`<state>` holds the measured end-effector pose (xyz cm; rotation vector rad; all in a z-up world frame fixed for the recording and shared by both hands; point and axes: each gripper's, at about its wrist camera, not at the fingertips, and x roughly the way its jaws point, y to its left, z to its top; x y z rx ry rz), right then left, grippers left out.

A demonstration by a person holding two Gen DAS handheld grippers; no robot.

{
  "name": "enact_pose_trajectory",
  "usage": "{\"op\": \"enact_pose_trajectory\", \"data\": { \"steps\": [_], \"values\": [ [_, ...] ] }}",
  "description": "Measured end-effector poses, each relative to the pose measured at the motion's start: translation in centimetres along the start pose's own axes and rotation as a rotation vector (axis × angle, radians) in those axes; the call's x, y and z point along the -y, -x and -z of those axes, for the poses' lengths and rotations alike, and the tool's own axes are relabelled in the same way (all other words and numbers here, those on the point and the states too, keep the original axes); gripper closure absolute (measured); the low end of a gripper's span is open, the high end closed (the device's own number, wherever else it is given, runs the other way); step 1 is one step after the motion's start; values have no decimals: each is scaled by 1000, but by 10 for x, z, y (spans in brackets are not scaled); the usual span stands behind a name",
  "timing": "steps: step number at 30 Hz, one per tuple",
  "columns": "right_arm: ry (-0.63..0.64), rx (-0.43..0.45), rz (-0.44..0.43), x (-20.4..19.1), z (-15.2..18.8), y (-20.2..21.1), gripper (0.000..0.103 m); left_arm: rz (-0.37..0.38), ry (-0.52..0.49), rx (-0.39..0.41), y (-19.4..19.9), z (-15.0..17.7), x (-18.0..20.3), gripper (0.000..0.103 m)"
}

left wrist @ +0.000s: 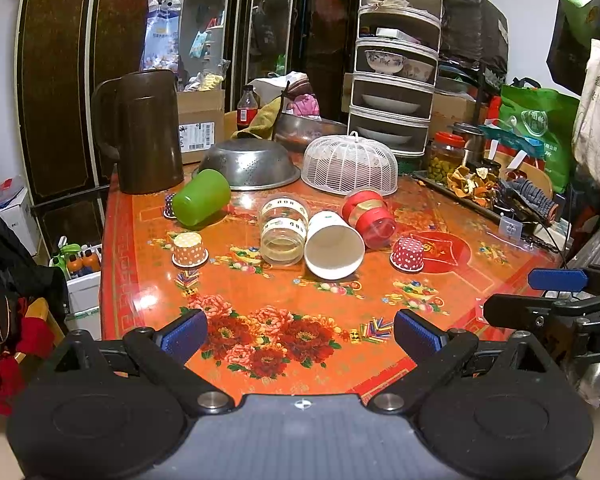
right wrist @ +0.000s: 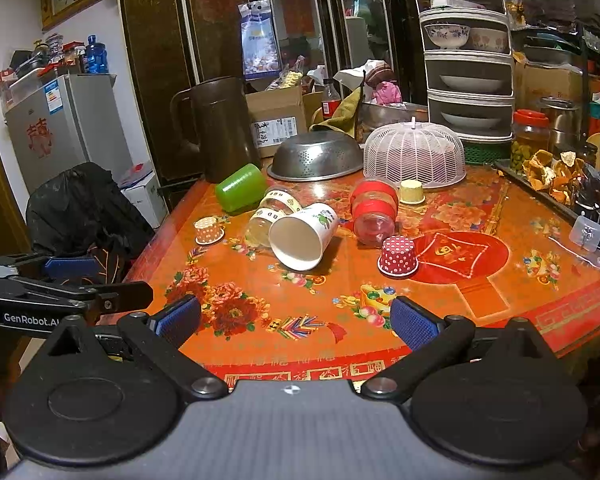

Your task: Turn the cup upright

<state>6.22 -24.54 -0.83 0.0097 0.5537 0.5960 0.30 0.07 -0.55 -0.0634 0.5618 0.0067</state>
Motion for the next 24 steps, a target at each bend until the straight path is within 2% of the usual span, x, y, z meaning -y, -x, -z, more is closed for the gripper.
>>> {"op": "enact_pose_trajectory", "data": {
  "steps": [24],
  "values": [
    [-5,11,-10,0,-3,3,1,0,1,0,0,0,0,2]
  ]
}}
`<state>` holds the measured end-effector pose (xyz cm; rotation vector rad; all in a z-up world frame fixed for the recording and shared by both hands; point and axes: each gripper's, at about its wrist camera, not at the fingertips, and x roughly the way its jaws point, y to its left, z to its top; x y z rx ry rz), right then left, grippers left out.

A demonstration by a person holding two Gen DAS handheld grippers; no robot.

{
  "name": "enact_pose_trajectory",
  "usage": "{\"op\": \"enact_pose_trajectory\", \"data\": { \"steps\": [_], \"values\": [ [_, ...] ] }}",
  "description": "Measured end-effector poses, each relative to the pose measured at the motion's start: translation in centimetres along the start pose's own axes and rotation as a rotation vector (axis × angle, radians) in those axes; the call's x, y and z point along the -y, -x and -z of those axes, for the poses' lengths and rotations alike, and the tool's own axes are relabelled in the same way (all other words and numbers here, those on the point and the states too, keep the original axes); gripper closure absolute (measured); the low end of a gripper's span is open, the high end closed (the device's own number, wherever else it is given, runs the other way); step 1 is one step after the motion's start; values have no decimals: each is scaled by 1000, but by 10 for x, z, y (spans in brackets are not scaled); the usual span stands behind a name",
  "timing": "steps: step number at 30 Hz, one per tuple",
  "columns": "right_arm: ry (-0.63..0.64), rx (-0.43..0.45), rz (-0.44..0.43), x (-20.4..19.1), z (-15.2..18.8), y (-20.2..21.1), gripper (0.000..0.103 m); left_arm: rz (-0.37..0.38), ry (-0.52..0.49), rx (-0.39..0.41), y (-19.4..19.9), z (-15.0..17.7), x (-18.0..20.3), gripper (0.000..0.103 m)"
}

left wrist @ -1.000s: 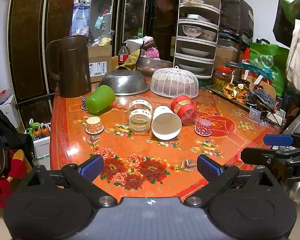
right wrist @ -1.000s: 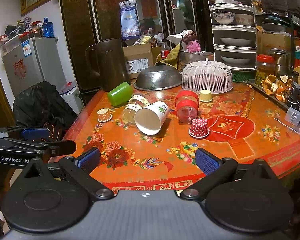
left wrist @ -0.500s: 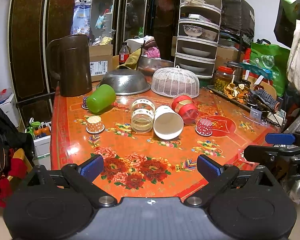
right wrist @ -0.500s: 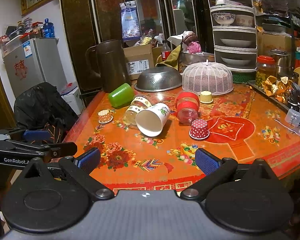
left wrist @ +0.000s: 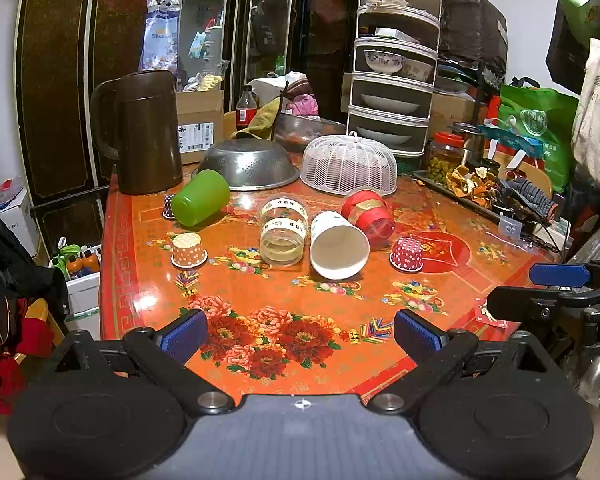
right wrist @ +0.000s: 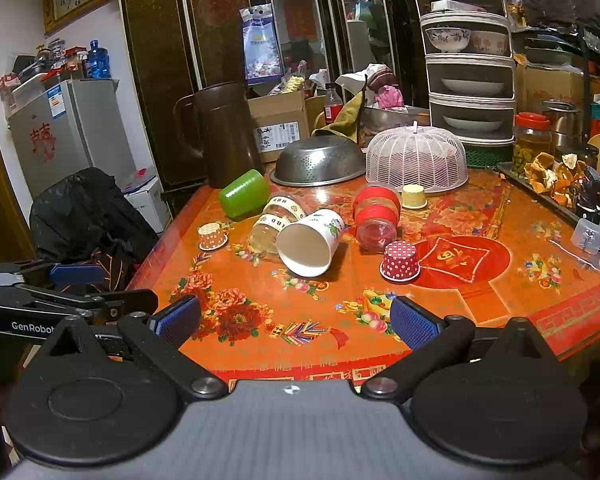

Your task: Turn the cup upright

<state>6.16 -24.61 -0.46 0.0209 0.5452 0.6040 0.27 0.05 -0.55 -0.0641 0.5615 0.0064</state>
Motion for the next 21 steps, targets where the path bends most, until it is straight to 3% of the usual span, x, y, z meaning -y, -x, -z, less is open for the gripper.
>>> {"op": "enact_pose_trajectory", "data": {
  "steps": [21],
  "values": [
    [-7,-12,0,1,1,-2,1,-1,1,0,0,0,0,2]
  ]
}}
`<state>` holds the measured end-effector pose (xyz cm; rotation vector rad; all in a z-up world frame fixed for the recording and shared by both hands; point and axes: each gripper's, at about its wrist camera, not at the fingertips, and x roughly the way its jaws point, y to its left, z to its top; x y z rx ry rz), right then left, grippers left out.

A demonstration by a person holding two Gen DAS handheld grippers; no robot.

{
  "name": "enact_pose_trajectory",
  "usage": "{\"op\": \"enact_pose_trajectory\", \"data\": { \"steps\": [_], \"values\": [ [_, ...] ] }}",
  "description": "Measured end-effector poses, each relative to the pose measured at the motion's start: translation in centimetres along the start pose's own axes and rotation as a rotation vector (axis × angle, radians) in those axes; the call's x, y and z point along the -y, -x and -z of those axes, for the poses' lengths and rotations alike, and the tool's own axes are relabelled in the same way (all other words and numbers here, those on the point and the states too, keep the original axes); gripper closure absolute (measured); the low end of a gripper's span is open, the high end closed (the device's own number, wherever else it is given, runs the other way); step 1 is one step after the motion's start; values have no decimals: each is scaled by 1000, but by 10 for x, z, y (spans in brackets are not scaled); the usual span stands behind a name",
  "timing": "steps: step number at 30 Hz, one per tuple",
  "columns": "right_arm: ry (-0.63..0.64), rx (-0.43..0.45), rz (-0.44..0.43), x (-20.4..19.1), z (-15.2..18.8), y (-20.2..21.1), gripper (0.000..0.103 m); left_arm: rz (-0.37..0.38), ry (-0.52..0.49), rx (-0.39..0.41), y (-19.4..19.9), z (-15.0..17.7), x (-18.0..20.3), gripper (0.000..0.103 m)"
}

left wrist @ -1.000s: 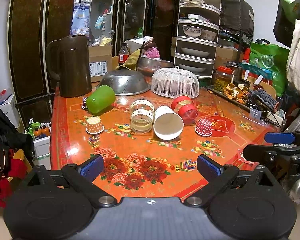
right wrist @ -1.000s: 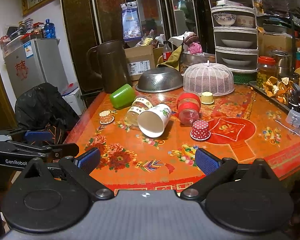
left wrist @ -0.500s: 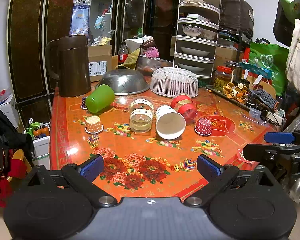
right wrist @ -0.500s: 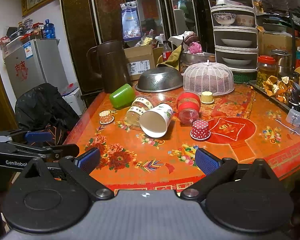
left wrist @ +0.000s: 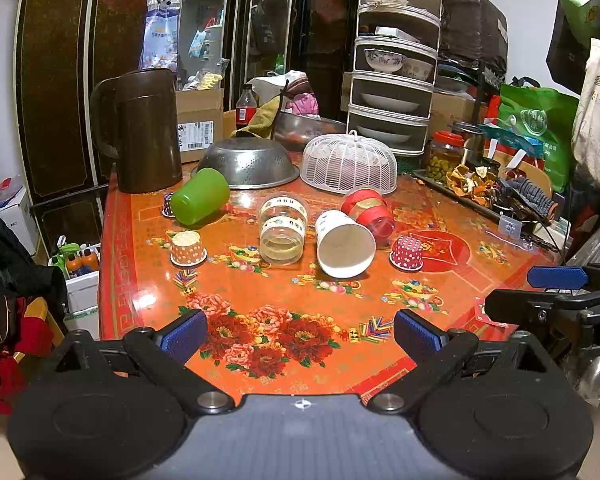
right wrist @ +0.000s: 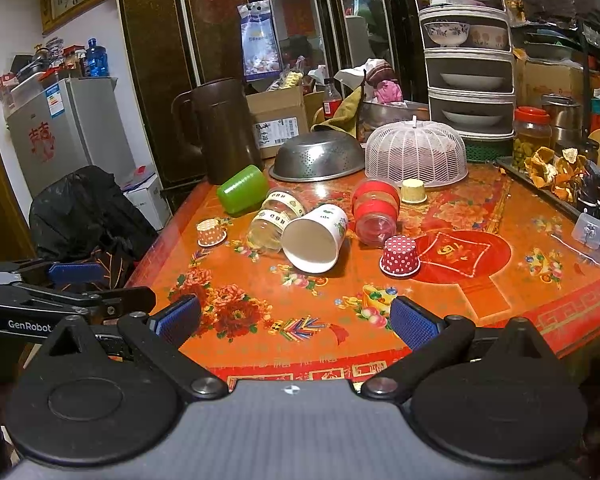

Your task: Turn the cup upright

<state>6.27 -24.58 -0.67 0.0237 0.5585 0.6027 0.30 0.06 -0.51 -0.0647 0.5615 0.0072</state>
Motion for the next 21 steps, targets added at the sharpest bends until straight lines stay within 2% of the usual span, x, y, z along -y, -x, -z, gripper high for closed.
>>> {"op": "enact_pose_trajectory", "data": {
  "steps": [21],
  "values": [
    [-12,-4,-2,2,2,-1,1,6,7,-12,-3,2,2,2]
  ]
}}
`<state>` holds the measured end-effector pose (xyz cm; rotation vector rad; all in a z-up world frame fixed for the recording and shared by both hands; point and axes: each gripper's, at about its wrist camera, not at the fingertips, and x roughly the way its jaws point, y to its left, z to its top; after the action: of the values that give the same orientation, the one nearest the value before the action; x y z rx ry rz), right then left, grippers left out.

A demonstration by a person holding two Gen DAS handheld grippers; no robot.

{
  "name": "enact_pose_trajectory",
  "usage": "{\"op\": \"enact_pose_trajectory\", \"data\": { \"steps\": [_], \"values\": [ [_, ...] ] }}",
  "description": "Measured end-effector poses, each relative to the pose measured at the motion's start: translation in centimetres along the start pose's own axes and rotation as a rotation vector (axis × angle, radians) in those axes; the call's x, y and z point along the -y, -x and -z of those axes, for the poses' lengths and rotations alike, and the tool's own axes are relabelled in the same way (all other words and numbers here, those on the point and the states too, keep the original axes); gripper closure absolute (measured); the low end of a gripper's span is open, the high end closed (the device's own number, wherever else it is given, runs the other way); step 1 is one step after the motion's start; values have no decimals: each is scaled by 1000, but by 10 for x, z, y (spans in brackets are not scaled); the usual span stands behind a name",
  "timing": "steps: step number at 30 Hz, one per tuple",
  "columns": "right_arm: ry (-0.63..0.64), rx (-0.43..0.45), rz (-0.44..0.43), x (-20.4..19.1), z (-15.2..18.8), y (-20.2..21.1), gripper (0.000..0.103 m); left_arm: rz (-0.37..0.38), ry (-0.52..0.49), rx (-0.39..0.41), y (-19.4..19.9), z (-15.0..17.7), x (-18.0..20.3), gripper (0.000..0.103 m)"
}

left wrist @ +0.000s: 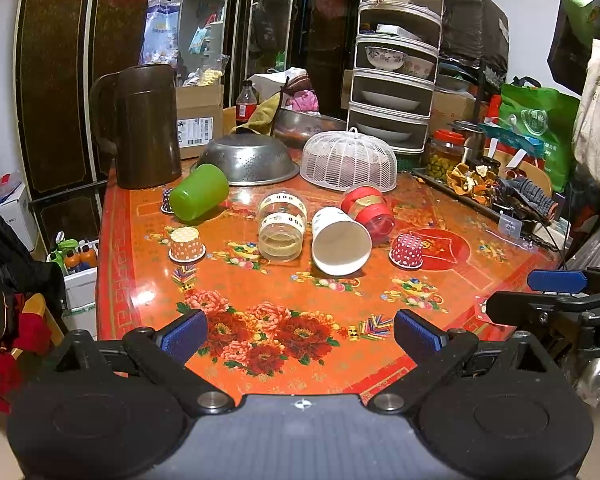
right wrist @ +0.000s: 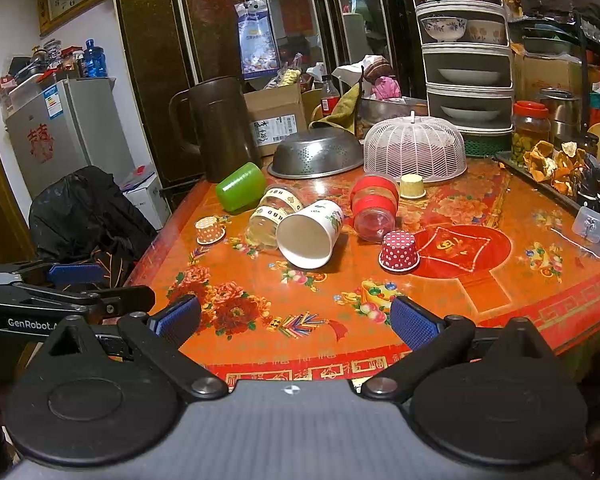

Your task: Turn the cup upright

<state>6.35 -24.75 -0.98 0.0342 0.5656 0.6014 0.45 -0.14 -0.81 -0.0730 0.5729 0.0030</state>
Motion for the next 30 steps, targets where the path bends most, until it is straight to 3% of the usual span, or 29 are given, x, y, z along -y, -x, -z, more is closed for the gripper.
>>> {"op": "enact_pose_trajectory", "data": {
  "steps": [23,26,30],
  "values": [
    [-14,-16,-9,5,2,-6,1,8,-1,-16,-11,0,2,2],
    [-18,-35,-5,9,2,-12,1,-8,-30,-12,-16,-14,-6,2],
    [-46,-51,-39,19,0,-22,1,-90,-119,29,-40,-62,-31,2]
  ]
}}
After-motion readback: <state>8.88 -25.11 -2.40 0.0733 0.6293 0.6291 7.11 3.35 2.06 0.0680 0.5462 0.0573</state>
